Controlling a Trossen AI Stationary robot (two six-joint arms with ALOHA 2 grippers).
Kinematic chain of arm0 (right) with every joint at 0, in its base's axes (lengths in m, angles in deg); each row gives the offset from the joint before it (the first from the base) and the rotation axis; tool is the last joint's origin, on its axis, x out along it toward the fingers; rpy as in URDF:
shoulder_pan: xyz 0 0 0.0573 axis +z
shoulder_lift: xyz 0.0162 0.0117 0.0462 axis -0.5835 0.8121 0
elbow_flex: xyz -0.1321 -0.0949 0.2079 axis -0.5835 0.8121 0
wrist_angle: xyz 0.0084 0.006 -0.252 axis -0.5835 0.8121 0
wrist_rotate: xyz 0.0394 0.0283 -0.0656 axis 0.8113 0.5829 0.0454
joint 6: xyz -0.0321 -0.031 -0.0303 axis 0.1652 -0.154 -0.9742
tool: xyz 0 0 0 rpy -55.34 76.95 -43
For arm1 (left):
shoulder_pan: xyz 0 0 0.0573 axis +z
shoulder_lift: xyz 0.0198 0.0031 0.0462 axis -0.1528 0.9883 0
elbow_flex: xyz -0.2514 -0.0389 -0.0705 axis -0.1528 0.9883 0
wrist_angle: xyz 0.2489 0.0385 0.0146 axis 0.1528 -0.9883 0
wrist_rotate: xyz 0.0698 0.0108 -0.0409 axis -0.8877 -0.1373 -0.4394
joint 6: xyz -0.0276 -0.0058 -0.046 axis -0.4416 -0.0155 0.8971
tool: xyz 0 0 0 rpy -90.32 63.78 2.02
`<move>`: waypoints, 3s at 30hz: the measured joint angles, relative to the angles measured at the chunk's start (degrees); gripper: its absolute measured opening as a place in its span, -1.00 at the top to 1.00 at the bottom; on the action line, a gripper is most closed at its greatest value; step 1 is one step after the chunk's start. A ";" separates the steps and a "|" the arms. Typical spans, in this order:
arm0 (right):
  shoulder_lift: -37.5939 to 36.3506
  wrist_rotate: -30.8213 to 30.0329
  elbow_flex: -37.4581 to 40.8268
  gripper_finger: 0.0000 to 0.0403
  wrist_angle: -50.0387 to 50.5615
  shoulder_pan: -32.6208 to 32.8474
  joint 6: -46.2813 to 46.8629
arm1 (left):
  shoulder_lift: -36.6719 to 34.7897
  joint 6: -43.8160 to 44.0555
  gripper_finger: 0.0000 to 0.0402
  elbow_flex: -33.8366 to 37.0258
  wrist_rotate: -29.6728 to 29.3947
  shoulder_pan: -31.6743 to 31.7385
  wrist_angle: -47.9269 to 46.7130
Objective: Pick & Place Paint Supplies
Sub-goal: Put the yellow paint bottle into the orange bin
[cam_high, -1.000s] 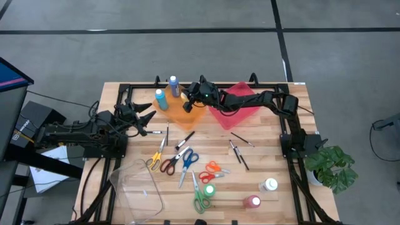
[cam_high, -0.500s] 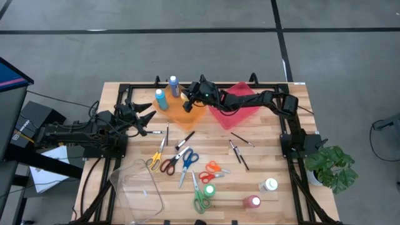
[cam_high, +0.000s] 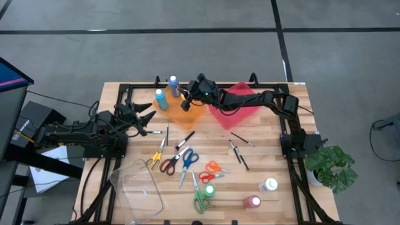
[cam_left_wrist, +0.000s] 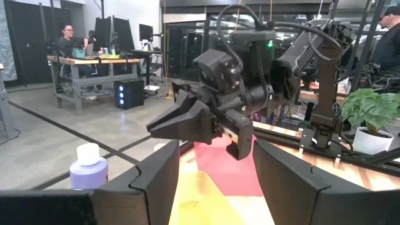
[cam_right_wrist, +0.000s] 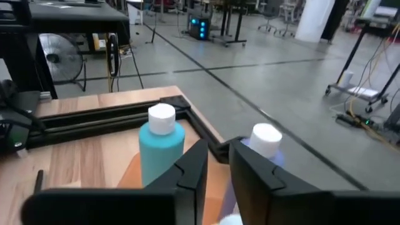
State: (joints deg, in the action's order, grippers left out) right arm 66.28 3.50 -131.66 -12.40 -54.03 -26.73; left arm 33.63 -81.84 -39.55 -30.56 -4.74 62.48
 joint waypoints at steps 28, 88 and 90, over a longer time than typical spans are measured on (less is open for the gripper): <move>-6.46 -13.26 -0.59 -0.37 16.62 5.61 0.91 | -0.01 -0.15 0.00 0.00 0.00 -0.02 -1.13; -2.67 -8.81 9.77 -0.51 6.26 4.00 13.65 | -0.01 0.04 0.00 0.00 0.02 -0.02 -2.40; -2.67 -8.85 9.77 -0.56 6.35 4.14 13.62 | 0.00 0.04 0.00 0.00 0.01 -0.02 -2.40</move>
State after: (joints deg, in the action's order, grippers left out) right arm 63.62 -5.36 -121.89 -6.05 -49.89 -13.11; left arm 33.63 -81.80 -39.55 -30.55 -4.76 60.08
